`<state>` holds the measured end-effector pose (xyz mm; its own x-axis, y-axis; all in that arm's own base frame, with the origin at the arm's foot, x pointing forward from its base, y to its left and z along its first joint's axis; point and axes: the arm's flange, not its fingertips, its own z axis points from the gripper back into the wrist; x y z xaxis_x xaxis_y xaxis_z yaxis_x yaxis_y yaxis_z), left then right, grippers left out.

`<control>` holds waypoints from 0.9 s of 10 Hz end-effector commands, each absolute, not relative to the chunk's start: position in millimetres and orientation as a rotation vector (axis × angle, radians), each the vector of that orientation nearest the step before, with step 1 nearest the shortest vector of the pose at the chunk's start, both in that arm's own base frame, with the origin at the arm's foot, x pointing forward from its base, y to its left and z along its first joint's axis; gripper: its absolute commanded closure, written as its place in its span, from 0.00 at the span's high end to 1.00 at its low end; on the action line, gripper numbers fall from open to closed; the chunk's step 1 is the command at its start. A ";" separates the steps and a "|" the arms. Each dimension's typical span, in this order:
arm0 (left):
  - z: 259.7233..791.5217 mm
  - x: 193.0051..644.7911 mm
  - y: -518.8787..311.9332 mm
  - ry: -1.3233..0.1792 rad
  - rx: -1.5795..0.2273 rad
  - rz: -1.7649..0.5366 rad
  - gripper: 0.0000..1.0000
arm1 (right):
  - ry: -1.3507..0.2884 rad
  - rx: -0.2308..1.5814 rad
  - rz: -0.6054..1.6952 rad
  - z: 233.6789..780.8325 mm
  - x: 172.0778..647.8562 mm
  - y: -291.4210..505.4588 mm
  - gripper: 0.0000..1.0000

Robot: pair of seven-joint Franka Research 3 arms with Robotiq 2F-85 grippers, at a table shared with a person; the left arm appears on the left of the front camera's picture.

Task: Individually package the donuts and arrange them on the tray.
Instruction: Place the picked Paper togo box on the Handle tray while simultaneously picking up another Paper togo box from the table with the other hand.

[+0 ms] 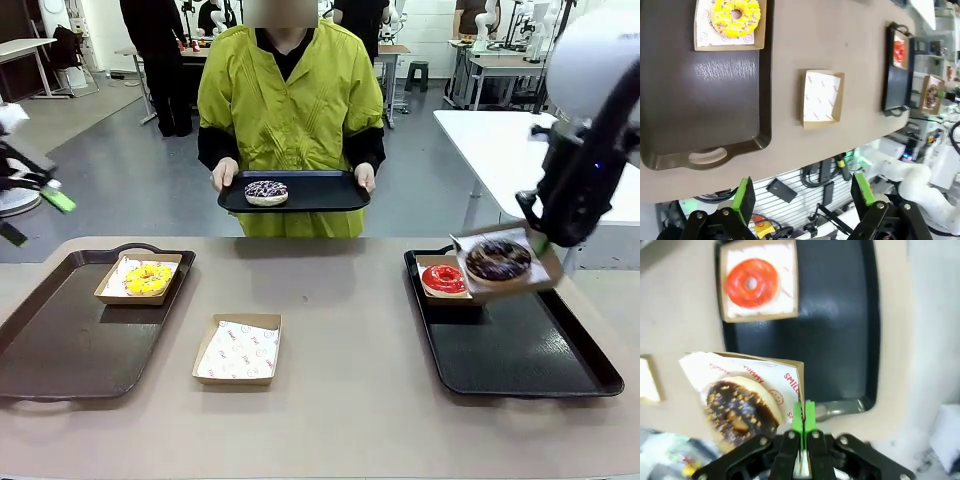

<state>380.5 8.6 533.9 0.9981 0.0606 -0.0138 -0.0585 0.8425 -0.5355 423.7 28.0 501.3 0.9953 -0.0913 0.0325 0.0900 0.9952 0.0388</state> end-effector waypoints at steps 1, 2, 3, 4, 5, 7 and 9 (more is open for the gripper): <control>517.6 386.9 -26.7 -0.003 -0.421 0.072 1.00 | -0.012 0.079 -0.093 475.6 420.4 2.5 0.01; 510.2 388.5 -50.9 0.007 -0.380 0.053 1.00 | 0.007 0.094 -0.093 461.8 418.8 -10.2 0.01; 503.4 388.6 -69.7 0.003 -0.342 0.041 1.00 | 0.018 0.094 -0.092 451.0 417.2 -18.5 0.01; 496.7 389.0 -86.4 -0.004 -0.308 0.034 1.00 | 0.027 0.080 -0.070 441.6 416.0 -22.1 0.01; 490.0 391.0 -101.5 -0.024 -0.282 0.036 1.00 | 0.037 0.061 -0.053 433.5 416.2 -23.1 0.01; 471.3 389.8 -133.4 -0.083 -0.214 0.052 1.00 | 0.040 0.068 -0.070 421.2 421.3 -27.1 0.01; 448.4 388.2 -160.9 -0.115 -0.140 0.057 1.00 | 0.055 0.059 -0.078 433.7 415.9 -22.2 0.01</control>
